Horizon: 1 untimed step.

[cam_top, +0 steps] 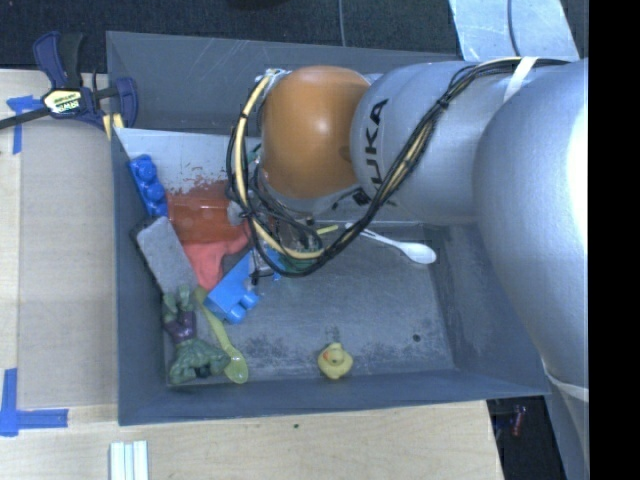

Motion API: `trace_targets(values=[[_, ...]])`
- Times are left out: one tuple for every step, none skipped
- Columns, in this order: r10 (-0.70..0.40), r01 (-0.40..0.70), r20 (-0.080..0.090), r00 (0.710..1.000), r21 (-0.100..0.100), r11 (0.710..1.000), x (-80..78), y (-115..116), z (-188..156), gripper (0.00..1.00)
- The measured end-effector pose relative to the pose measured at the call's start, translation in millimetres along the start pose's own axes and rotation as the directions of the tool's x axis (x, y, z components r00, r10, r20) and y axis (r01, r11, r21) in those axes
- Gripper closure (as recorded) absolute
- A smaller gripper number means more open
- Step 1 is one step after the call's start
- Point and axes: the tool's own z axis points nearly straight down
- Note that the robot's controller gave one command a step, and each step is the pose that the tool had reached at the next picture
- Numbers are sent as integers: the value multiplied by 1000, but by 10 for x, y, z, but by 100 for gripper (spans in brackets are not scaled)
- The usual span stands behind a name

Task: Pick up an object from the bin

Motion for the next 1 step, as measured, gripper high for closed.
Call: trace_targets(values=[[-75, 75, -6, 997, 1, 997, 251, 19, 422, 0]])
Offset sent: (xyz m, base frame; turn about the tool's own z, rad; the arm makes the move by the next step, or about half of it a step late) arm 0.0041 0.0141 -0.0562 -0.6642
